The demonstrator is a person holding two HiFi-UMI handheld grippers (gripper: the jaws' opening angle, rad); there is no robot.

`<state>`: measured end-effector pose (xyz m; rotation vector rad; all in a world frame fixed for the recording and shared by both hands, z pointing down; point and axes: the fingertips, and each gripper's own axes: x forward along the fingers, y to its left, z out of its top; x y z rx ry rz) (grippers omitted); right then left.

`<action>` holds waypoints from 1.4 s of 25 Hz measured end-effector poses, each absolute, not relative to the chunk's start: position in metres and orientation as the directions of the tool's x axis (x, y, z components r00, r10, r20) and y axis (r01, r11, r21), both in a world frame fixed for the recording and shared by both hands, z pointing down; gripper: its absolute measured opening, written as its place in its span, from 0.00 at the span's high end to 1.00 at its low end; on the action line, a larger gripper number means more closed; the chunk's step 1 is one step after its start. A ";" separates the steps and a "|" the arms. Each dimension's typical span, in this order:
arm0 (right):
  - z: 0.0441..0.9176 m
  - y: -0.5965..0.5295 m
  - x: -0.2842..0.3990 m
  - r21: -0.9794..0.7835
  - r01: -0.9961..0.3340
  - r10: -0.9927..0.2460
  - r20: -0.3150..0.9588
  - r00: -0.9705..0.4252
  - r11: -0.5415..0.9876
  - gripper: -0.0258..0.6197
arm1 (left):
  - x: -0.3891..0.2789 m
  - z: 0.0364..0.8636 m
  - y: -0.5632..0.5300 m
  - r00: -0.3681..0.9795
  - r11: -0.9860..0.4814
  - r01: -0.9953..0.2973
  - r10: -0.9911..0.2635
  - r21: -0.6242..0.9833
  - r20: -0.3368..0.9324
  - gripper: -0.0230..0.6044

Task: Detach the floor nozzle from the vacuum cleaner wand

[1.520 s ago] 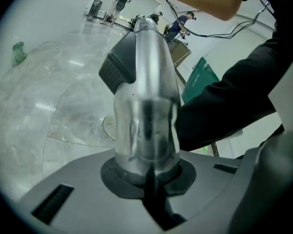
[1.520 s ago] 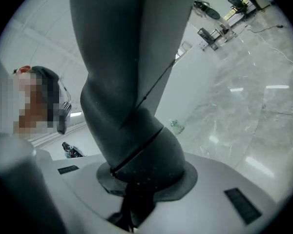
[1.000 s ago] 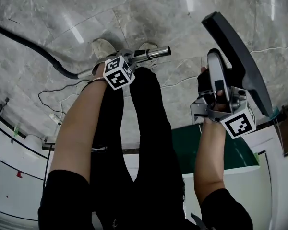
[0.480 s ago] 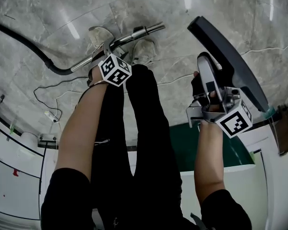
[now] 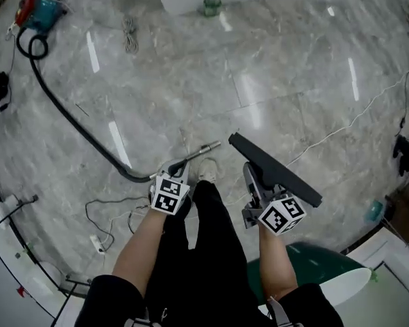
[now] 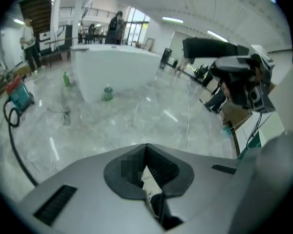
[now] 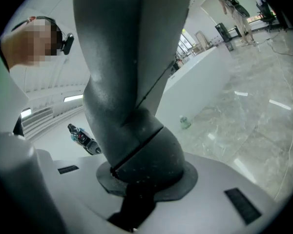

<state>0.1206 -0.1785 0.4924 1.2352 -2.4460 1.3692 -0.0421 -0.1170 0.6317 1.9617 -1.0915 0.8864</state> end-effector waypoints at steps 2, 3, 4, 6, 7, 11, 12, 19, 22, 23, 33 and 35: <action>0.423 -0.168 0.118 -0.665 -0.690 -0.636 0.406 -0.656 0.287 0.82 | -0.035 0.537 -0.133 0.414 -0.400 -0.887 -0.474 0.229 0.777 0.95; 0.387 -0.159 0.118 -0.643 -0.705 -0.655 0.399 -0.641 0.299 0.82 | -0.031 0.491 -0.136 0.416 -0.400 -0.890 -0.513 0.219 0.751 0.95; 0.352 -0.152 0.120 -0.614 -0.724 -0.679 0.387 -0.624 0.315 0.82 | -0.027 0.445 -0.139 0.417 -0.396 -0.894 -0.555 0.213 0.720 0.95; 0.286 -0.156 0.124 -0.549 -0.753 -0.742 0.319 -0.590 0.362 0.82 | -0.022 0.361 -0.159 0.425 -0.392 -0.898 -0.650 0.201 0.630 0.95; 0.254 -0.165 0.126 -0.519 -0.761 -0.772 0.266 -0.577 0.390 0.82 | -0.020 0.322 -0.174 0.430 -0.399 -0.897 -0.693 0.189 0.579 0.95; 0.137 -0.164 0.126 -0.417 -0.780 -0.837 0.077 -0.542 0.466 0.82 | -0.017 0.197 -0.181 0.408 -0.414 -0.905 -0.783 0.096 0.470 0.95; 0.114 -0.157 0.124 -0.405 -0.785 -0.847 0.045 -0.530 0.469 0.82 | -0.018 0.171 -0.174 0.402 -0.415 -0.907 -0.797 0.074 0.451 0.95; 0.017 -0.123 0.094 -0.386 -0.772 -0.854 -0.096 -0.511 0.505 0.82 | -0.043 0.043 -0.129 0.417 -0.410 -0.908 -0.867 0.085 0.273 0.95; -0.007 -0.104 0.075 -0.367 -0.767 -0.845 -0.126 -0.519 0.526 0.82 | -0.065 0.015 -0.108 0.381 -0.385 -0.922 -0.894 0.034 0.236 0.95; -0.012 -0.098 0.071 -0.358 -0.769 -0.844 -0.133 -0.520 0.530 0.82 | -0.070 0.010 -0.101 0.362 -0.372 -0.928 -0.903 0.001 0.232 0.95; -0.031 -0.059 0.057 -0.334 -0.766 -0.832 -0.129 -0.540 0.549 0.82 | -0.071 -0.016 -0.063 0.362 -0.381 -0.922 -0.910 -0.066 0.203 0.95; -0.030 -0.058 0.057 -0.337 -0.767 -0.834 -0.125 -0.538 0.546 0.82 | -0.070 -0.015 -0.063 0.375 -0.392 -0.919 -0.904 -0.048 0.204 0.95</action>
